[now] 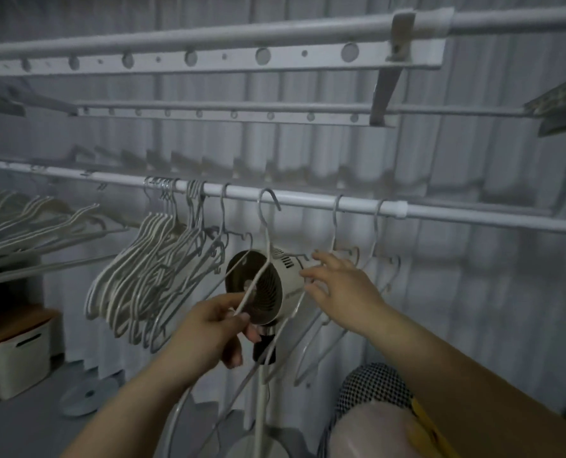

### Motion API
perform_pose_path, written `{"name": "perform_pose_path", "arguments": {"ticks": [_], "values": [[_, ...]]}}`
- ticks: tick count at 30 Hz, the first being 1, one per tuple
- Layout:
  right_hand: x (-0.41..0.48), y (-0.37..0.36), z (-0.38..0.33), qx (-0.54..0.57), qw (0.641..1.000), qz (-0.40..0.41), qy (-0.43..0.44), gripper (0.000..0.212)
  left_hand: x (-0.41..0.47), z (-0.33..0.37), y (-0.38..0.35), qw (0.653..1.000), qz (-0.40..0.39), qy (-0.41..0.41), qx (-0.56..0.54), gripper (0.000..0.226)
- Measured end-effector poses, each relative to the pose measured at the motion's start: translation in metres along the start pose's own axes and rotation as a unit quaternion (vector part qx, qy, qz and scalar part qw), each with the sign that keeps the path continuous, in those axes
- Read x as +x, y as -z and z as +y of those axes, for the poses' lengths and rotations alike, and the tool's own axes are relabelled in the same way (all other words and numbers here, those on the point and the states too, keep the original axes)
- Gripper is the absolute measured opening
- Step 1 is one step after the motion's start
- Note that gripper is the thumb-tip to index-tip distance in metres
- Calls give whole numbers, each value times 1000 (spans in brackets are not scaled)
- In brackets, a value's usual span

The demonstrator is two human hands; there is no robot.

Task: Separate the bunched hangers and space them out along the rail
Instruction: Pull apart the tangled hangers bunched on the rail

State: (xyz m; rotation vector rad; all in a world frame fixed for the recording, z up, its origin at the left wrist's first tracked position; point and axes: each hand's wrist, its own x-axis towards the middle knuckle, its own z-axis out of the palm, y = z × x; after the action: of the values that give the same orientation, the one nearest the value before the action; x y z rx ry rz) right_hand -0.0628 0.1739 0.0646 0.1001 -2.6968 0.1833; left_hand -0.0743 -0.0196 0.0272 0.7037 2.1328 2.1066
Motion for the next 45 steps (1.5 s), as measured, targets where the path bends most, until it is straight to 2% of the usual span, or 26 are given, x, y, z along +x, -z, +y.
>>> {"name": "perform_pose_path", "arguments": {"ticks": [2, 7, 10, 16, 23, 26, 31, 34, 37, 39, 41, 43, 45], "values": [[6, -5, 4, 4, 1000, -19, 0, 37, 12, 5, 0, 1000, 4, -13, -2, 31], [15, -10, 16, 67, 998, 11, -16, 29, 44, 18, -8, 999, -25, -43, 14, 29], [15, -12, 17, 45, 999, 9, 2, 32, 64, 22, -16, 998, -25, -46, 23, 30], [12, -16, 13, -41, 997, -62, 23, 30, 91, 21, -25, 999, -39, -20, 23, 28], [8, -14, 22, 22, 999, 15, 27, 24, 94, 14, -26, 993, -107, 37, 13, 23], [3, -10, 20, 30, 998, 37, 27, 23, 94, 12, -24, 992, -110, 51, 14, 17], [1, -5, 19, 15, 998, 56, 10, 23, 87, 12, -27, 986, -112, 43, 115, 34], [1, -6, 22, 5, 996, 84, 8, 23, 79, 20, -16, 975, -59, -47, 207, 38], [5, -7, 20, -15, 988, 150, 5, 14, 73, 28, 10, 960, 86, -150, 220, 26], [11, -7, 20, -31, 976, 213, 20, 13, 73, 25, 33, 940, 199, -180, 211, 21], [19, -4, 15, -20, 970, 238, 32, 12, 71, 18, 54, 923, 275, -168, 211, 19], [30, 0, 6, -10, 968, 246, 53, 10, 67, 8, 65, 915, 285, -145, 247, 21], [44, 2, -5, -21, 967, 246, 61, 13, 61, -3, 64, 911, 246, -126, 307, 29]]}}
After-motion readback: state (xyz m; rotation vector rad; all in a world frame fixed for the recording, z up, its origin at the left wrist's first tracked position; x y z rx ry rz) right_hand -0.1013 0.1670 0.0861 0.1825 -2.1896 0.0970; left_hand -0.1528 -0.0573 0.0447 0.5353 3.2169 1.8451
